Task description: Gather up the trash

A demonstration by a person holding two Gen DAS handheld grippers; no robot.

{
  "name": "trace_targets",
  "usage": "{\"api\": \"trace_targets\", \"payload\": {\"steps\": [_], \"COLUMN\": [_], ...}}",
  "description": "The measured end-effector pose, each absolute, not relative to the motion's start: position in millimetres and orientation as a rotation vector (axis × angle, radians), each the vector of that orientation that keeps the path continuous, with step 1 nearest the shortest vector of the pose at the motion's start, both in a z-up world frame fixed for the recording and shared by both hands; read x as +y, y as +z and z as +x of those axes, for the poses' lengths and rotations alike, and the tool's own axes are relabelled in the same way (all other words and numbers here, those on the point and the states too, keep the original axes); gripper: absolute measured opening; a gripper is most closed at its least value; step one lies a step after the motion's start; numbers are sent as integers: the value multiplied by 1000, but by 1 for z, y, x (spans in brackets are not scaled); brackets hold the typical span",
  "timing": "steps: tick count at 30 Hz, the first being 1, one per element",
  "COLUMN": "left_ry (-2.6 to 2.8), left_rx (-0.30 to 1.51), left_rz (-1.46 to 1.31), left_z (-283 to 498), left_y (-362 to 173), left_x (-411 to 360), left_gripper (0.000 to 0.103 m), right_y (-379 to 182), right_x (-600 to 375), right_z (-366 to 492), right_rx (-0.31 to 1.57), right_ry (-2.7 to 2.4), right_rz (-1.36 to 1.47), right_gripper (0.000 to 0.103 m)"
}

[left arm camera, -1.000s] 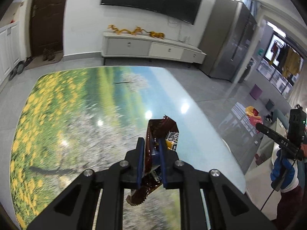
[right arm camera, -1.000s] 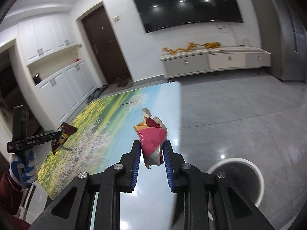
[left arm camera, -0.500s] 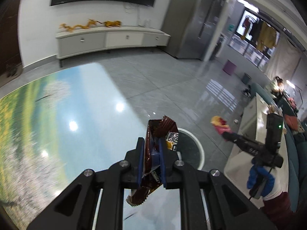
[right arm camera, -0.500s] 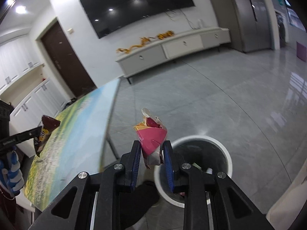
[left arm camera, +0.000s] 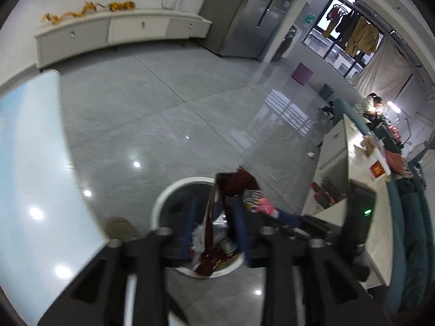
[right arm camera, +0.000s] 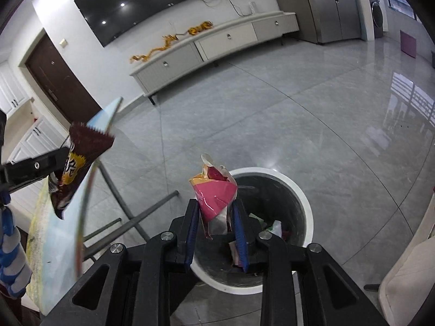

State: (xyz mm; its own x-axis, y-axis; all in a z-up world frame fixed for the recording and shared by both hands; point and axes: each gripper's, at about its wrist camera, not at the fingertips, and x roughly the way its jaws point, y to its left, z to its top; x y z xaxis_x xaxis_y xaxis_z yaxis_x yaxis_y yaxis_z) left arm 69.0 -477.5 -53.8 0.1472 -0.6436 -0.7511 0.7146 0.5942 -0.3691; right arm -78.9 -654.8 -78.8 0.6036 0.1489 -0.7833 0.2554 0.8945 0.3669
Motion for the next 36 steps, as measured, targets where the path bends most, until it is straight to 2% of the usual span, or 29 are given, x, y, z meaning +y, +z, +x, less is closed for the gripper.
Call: {"api": "trace_targets", "payload": {"steps": [1, 3, 5, 13, 21, 27, 31, 36], "left_ry": [-988, -1001, -1006, -888, -692, -486, -356, -204], "left_rx": [1037, 1041, 1036, 973, 830, 704, 646, 554], "left_rz": [71, 62, 68, 103, 126, 116, 61, 21], "left_z": [69, 70, 68, 62, 55, 50, 52, 51], "left_y": [-55, -57, -57, -47, -16, 10, 27, 54], "left_x": [-481, -484, -483, -447, -363, -286, -229, -165], "left_gripper": [54, 55, 55, 55, 55, 56, 68, 69], "right_y": [-83, -92, -97, -95, -45, 4, 34, 68], "right_x": [-655, -658, -659, -656, -620, -571, -534, -482], "right_z": [-77, -74, -75, -80, -73, -64, -55, -39], "right_rx": [942, 969, 984, 993, 899, 798, 739, 668], "right_ry": [-78, -109, -136, -165, -116, -46, 5, 68], "right_rz": [475, 480, 481, 481, 418, 361, 311, 262], "right_gripper": [28, 34, 50, 51, 59, 71, 78, 88]}}
